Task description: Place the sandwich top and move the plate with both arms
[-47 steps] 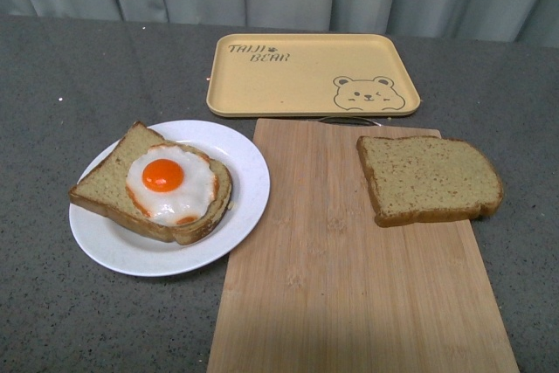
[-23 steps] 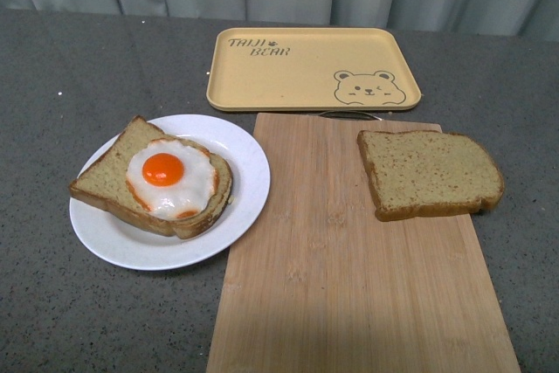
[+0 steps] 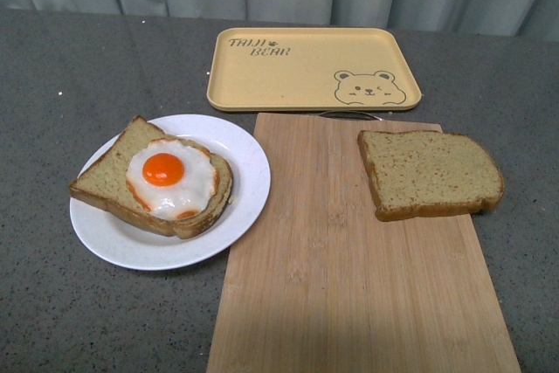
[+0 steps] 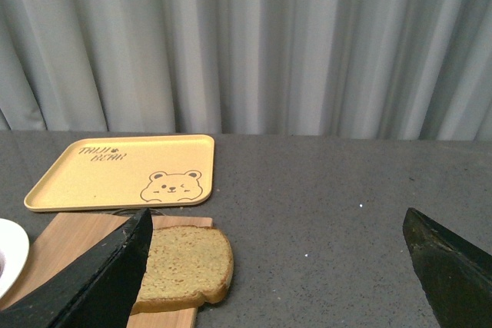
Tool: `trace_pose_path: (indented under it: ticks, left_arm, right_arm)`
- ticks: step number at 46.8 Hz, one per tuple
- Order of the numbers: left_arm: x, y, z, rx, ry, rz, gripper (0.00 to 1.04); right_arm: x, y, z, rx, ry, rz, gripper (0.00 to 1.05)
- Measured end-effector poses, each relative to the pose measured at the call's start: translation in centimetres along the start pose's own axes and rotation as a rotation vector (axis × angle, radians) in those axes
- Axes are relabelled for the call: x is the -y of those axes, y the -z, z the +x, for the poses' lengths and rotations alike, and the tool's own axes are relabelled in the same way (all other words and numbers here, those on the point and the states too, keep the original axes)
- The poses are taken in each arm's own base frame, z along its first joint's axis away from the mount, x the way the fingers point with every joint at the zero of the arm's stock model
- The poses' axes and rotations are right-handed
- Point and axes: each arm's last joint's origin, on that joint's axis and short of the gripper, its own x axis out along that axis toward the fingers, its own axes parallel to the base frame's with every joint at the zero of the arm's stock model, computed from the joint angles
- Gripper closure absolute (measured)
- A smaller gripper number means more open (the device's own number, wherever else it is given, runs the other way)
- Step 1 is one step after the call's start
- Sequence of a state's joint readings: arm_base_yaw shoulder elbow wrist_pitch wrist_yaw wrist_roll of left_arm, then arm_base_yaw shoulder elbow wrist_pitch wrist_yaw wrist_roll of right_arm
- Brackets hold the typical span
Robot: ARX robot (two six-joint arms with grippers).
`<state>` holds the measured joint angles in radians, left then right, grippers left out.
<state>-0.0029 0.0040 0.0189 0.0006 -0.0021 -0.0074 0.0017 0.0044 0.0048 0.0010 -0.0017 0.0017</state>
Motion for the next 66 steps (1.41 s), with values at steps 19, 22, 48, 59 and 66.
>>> trace_pose_path:
  ticks: [19,22,48,59,66]
  left_arm:
    - [0.0,0.0,0.0,0.0,0.0,0.0,0.07]
    - [0.0,0.0,0.0,0.0,0.0,0.0,0.07]
    - [0.0,0.0,0.0,0.0,0.0,0.0,0.07]
    - [0.0,0.0,0.0,0.0,0.0,0.0,0.07]
    - [0.0,0.0,0.0,0.0,0.0,0.0,0.07]
  right_arm:
    - [0.0,0.0,0.0,0.0,0.0,0.0,0.09]
    - [0.0,0.0,0.0,0.0,0.0,0.0,0.09]
    - [0.0,0.0,0.0,0.0,0.0,0.0,0.09]
    - [0.0,0.0,0.0,0.0,0.0,0.0,0.09]
    - [0.0,0.0,0.0,0.0,0.0,0.0,0.09]
